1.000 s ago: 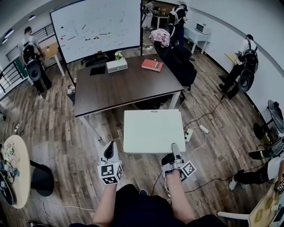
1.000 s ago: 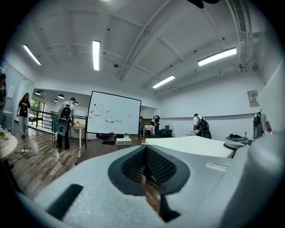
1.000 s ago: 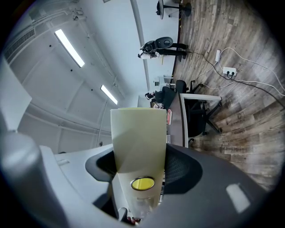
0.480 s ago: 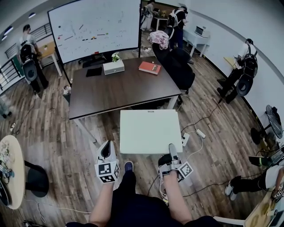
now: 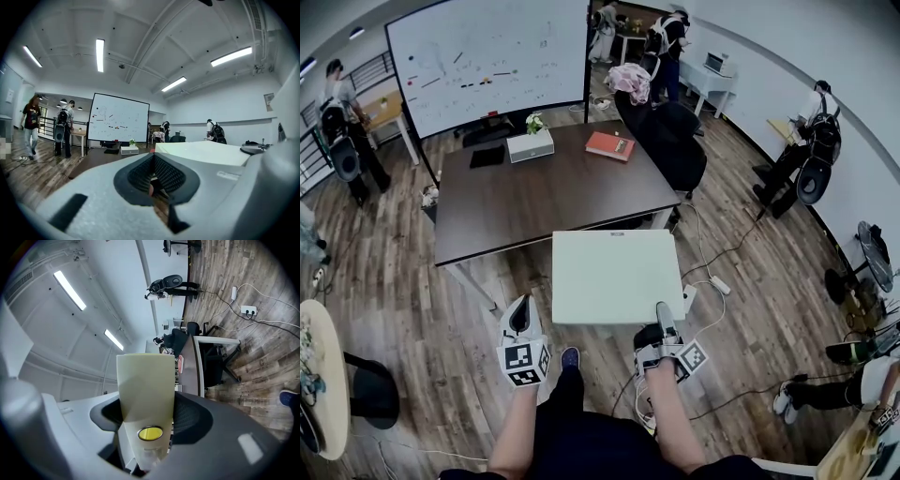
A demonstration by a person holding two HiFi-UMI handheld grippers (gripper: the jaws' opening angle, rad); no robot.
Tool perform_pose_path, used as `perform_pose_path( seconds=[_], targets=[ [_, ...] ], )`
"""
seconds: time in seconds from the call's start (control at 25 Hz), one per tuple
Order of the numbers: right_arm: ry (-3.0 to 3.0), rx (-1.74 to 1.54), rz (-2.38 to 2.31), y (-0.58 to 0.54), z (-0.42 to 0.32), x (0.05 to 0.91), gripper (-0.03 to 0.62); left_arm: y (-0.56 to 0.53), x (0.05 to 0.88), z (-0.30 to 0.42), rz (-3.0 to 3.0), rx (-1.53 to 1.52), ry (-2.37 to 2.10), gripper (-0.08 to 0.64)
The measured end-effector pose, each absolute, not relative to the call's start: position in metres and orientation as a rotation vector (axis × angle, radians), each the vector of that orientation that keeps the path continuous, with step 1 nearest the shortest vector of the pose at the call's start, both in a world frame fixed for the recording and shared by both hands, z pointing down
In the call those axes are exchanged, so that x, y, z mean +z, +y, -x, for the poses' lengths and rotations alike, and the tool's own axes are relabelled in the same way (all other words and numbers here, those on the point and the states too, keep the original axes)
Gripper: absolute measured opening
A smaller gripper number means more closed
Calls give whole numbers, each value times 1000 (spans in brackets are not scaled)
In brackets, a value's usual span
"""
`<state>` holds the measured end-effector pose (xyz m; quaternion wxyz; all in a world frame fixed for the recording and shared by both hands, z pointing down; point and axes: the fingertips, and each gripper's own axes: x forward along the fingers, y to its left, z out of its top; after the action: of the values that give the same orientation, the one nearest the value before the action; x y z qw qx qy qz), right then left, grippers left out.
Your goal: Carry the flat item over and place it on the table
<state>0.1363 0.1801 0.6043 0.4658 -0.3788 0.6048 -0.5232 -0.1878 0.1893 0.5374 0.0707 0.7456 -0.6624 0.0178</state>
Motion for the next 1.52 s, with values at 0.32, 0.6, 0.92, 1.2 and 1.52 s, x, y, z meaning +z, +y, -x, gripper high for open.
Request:
perform_pose_path(
  seconds=[0.32,0.6,0.92,1.2,1.52],
  targets=[
    [1452,-1307,915,123,-124,609,278,135,553,206,-2203,69,-1995,-5],
    [1441,-1307,952,52,-107,600,279,54,540,222,-2220,60,-1958,-5],
    [1430,-1277,965,-35,-86,584,281,-48,522,243,-2269,13,-1921,-5],
    [1376,-1281,969,-76,-77,594,281,-97,535,257,-2254,22,-1892,-5],
    [1321,-1296,968,-123,-82,611,281,-141,543,257,-2253,49,-1900,-5]
  ],
)
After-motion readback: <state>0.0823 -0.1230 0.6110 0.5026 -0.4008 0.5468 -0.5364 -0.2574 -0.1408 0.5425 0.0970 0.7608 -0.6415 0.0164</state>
